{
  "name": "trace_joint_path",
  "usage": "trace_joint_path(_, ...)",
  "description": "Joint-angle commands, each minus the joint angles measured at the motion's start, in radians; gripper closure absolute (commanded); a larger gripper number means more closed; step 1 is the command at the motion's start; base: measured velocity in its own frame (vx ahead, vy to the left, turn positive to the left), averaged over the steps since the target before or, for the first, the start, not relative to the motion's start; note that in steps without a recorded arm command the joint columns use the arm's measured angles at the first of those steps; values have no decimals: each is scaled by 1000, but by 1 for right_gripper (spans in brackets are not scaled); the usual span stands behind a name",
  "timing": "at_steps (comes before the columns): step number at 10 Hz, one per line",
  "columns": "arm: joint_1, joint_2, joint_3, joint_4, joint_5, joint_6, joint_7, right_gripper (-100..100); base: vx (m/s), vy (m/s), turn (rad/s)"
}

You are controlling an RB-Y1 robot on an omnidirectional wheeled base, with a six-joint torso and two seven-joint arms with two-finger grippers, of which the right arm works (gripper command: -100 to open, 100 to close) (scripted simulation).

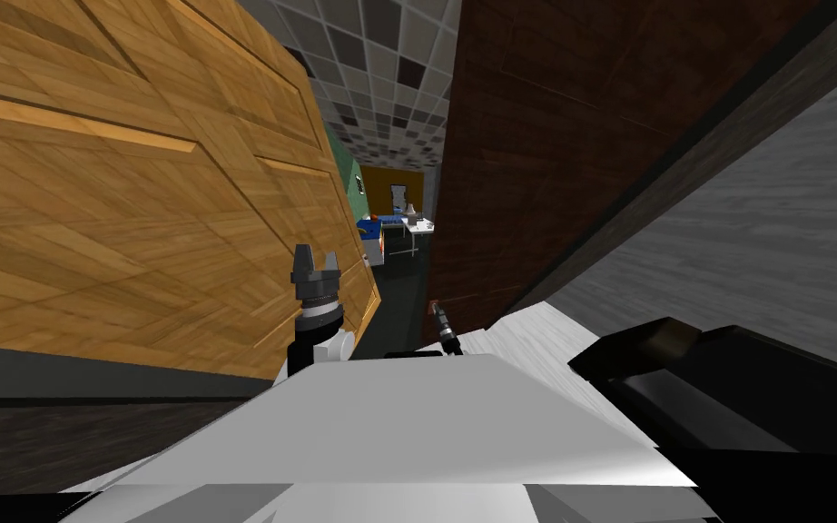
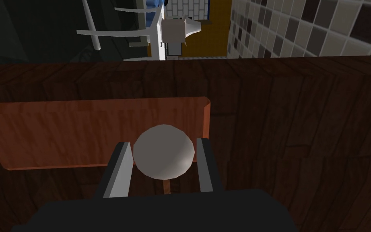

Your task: Push the door open

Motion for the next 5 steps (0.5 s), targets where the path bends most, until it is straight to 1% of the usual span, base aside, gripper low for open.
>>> trace_joint_path(1, -4, -9, -25, -11, -9, 0, 9, 100, 186, 83, -74)
trace_joint_path(2, -5, -10, -30, -10, -11, 1, 12, 100, 179, 55, -45)
trace_joint_path(3, -10, -10, -42, -6, -15, 2, 18, 100, 180, 57, -33)
trace_joint_path(5, -19, -9, -68, 1, -24, 4, 31, 100, 194, 93, -109)
